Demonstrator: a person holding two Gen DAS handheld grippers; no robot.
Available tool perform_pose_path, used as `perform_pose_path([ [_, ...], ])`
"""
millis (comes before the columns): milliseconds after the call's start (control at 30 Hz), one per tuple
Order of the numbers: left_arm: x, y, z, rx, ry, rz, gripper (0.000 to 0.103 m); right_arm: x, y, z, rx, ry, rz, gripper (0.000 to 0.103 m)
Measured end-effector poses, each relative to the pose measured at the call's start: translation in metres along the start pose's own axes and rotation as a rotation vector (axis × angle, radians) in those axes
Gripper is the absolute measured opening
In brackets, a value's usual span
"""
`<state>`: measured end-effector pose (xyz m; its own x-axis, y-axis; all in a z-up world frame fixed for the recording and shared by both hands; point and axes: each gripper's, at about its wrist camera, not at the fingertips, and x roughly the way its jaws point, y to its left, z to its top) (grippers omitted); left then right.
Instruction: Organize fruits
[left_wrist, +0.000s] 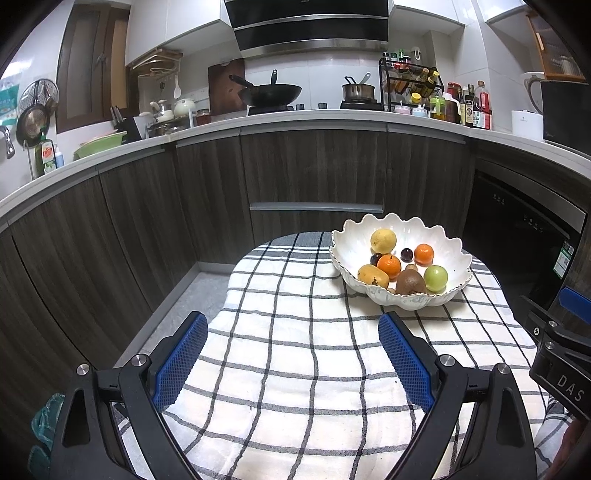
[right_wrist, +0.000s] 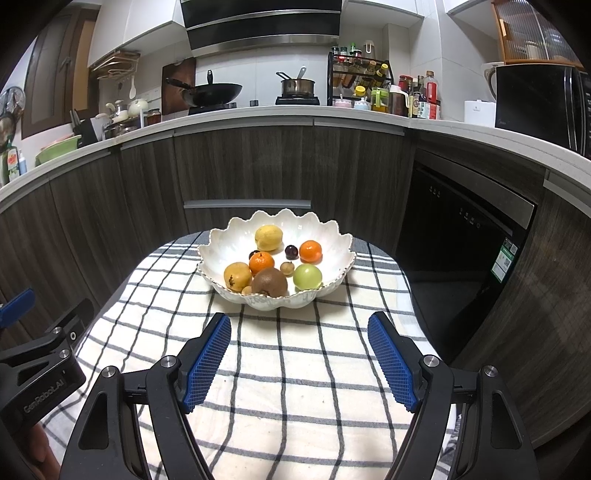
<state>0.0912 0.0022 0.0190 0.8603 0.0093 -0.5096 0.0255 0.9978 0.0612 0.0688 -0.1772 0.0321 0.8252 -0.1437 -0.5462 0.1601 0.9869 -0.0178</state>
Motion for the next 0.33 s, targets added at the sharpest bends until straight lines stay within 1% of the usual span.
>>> perform_pose_path([
  [167, 0.0004, 0.0003, -0.0004, -0.002, 0.002, -0.002, 0.095, 0.0024, 0.0, -0.0028, 0.001, 0.009, -0.003, 0.077],
  [333, 0.0072, 0.0068, -0.0018, -0.008, 0.037, 0.004, 0.095, 0.007, 0.0026, -0.0019, 0.001, 0.026, -0.001, 0.077],
])
